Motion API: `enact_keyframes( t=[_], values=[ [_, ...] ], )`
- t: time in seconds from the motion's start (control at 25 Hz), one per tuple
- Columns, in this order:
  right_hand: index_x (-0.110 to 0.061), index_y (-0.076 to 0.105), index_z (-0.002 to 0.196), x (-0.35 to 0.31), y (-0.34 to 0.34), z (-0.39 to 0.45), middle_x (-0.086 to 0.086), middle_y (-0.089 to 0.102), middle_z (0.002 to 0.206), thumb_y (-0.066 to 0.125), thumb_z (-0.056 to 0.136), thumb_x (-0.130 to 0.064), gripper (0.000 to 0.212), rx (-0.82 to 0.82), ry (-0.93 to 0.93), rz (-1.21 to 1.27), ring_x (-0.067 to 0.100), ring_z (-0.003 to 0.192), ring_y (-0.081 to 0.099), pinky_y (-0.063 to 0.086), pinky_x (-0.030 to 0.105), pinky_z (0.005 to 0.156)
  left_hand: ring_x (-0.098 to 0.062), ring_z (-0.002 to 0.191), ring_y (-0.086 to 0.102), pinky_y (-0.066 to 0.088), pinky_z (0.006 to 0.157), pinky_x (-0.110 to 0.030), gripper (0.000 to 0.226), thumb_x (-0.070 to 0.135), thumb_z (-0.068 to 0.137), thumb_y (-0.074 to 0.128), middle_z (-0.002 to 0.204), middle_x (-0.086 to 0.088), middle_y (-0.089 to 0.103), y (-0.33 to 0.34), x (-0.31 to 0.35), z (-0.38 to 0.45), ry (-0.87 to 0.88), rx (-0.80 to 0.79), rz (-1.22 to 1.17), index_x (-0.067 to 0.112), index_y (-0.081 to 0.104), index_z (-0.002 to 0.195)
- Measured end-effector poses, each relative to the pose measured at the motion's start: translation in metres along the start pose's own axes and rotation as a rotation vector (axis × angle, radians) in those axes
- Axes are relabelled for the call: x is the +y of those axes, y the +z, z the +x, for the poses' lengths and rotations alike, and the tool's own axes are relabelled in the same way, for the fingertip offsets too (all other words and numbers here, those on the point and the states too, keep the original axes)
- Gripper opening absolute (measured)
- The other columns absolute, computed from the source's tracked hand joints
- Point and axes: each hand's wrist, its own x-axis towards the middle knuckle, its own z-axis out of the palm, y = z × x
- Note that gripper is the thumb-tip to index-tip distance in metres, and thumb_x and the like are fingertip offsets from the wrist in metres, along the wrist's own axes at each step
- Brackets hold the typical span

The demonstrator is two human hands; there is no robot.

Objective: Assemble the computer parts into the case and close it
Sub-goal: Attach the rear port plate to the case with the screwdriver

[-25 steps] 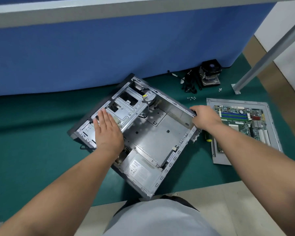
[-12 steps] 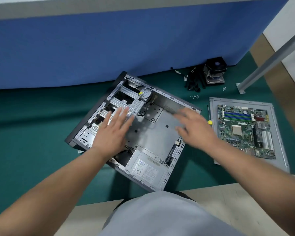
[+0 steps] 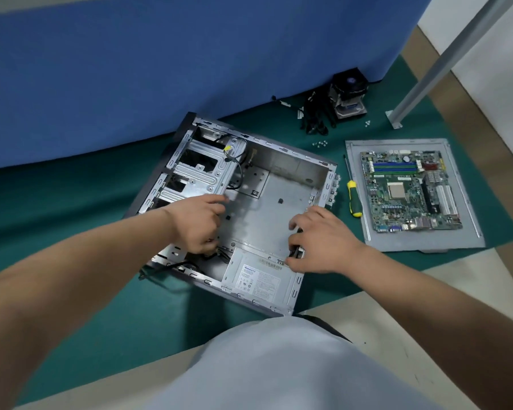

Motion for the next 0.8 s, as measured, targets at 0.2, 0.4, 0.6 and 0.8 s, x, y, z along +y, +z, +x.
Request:
enact_keyframes(
  t=[0.2,0.4,0.6,0.8],
  values=[
    [-0.034,0.075,0.104,-0.002,-0.014,0.01,-0.01,0.065,0.109,0.029,0.074,-0.075,0.068,-0.05,-0.049,-0.2,0.019,0.099,0.053,0.032,0.04,0.103,-0.027,0.078,0.061,0.038,0.104,-0.037,0.038,0.036,0.081,0.067,0.053,0.002,0.064,-0.004,0.005,0.003,0.005,0.084,-0.029,0.013,0.069,0.05],
    [-0.032,0.074,0.1,0.022,-0.037,0.026,-0.01,0.066,0.096,0.04,0.074,-0.075,0.061,-0.101,-0.189,-0.298,0.018,0.095,0.057,0.037,0.037,0.101,-0.02,0.091,0.053,0.027,0.115,-0.035,0.056,0.047,0.096,0.037,0.068,0.005,0.068,0.004,0.03,0.003,-0.155,-0.156,-0.05,0.018,0.076,0.069],
    [-0.033,0.072,0.099,0.047,-0.052,0.048,-0.012,0.064,0.094,0.045,0.076,-0.073,0.054,-0.153,-0.346,-0.38,0.017,0.097,0.055,0.037,0.035,0.103,-0.022,0.076,0.055,0.041,0.103,-0.039,0.055,0.045,0.095,0.041,0.056,0.002,0.063,0.006,0.058,0.009,-0.291,-0.02,-0.043,0.016,0.071,0.058],
    [-0.034,0.072,0.1,0.063,-0.057,0.058,-0.012,0.064,0.093,0.045,0.075,-0.076,0.056,-0.151,-0.418,-0.402,0.017,0.098,0.054,0.037,0.035,0.103,-0.023,0.072,0.053,0.043,0.097,-0.039,0.055,0.045,0.095,0.041,0.055,0.001,0.063,0.006,0.072,0.022,-0.383,-0.035,-0.039,0.016,0.071,0.058]
  ],
)
